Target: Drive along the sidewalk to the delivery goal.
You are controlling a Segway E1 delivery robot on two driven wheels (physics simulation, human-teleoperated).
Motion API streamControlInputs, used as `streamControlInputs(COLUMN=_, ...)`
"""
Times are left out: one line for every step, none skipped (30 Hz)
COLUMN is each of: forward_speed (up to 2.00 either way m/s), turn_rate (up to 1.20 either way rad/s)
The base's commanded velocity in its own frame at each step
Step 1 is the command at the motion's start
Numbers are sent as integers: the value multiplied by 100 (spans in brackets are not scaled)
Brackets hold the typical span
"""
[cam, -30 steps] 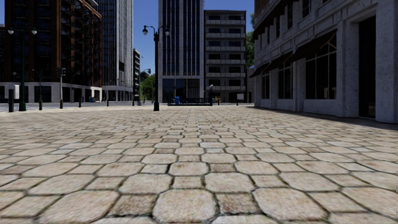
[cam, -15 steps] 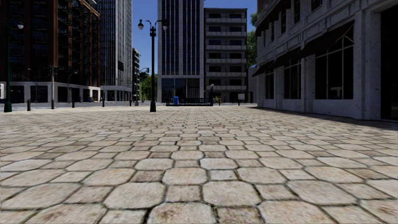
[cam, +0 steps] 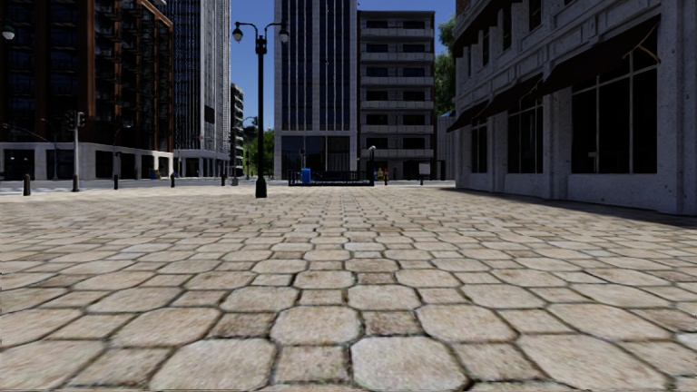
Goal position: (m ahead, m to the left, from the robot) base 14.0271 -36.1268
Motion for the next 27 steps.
streamControlInputs(forward_speed=200, turn_rate=0)
streamControlInputs(forward_speed=200, turn_rate=0)
streamControlInputs(forward_speed=200, turn_rate=0)
streamControlInputs(forward_speed=200, turn_rate=0)
streamControlInputs(forward_speed=200, turn_rate=0)
streamControlInputs(forward_speed=200, turn_rate=0)
streamControlInputs(forward_speed=200, turn_rate=0)
streamControlInputs(forward_speed=200, turn_rate=0)
streamControlInputs(forward_speed=200, turn_rate=0)
streamControlInputs(forward_speed=200, turn_rate=0)
streamControlInputs(forward_speed=200, turn_rate=0)
streamControlInputs(forward_speed=200, turn_rate=0)
streamControlInputs(forward_speed=200, turn_rate=0)
streamControlInputs(forward_speed=200, turn_rate=0)
streamControlInputs(forward_speed=200, turn_rate=0)
streamControlInputs(forward_speed=200, turn_rate=0)
streamControlInputs(forward_speed=200, turn_rate=0)
streamControlInputs(forward_speed=200, turn_rate=0)
streamControlInputs(forward_speed=200, turn_rate=0)
streamControlInputs(forward_speed=200, turn_rate=0)
streamControlInputs(forward_speed=200, turn_rate=0)
streamControlInputs(forward_speed=200, turn_rate=0)
streamControlInputs(forward_speed=200, turn_rate=0)
streamControlInputs(forward_speed=200, turn_rate=0)
streamControlInputs(forward_speed=200, turn_rate=0)
streamControlInputs(forward_speed=200, turn_rate=0)
streamControlInputs(forward_speed=200, turn_rate=0)
